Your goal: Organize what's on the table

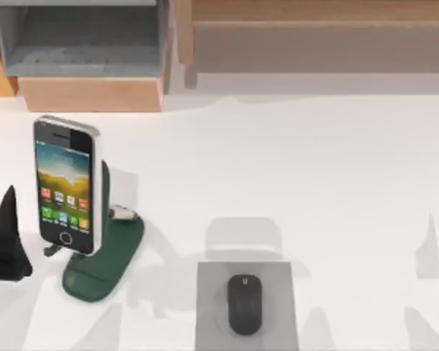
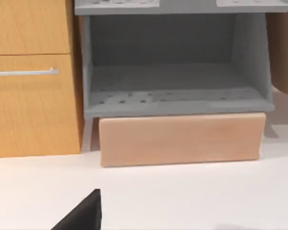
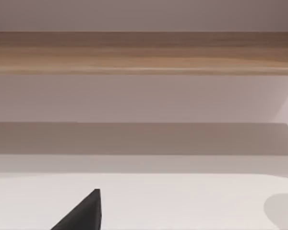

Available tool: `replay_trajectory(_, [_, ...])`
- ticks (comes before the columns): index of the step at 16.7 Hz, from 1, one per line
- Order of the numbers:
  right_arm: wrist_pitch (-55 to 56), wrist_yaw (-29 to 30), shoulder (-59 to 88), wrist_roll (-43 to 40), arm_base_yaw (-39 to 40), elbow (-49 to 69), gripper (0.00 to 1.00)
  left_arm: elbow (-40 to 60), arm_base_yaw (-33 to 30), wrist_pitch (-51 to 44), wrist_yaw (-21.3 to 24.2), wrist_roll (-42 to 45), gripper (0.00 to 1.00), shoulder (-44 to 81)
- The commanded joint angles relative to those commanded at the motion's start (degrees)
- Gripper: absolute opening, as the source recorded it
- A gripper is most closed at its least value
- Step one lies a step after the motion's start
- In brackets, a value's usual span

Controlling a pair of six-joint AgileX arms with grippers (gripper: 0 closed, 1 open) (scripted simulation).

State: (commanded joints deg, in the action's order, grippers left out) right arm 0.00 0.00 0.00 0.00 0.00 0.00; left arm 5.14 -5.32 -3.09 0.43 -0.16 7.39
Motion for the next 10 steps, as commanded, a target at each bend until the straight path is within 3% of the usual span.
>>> replay_trajectory(4, [0.0, 0.0, 0.0, 0.0, 0.0, 0.0, 1.00, -4.9, 5.1, 2.9, -0.4, 0.1, 1.00, -7.0])
replay_trajectory(10, [0.0, 0.0, 0.0, 0.0, 0.0, 0.0, 1.00, -5.1, 5.3, 3.1, -0.4, 0.2, 1.00, -7.4])
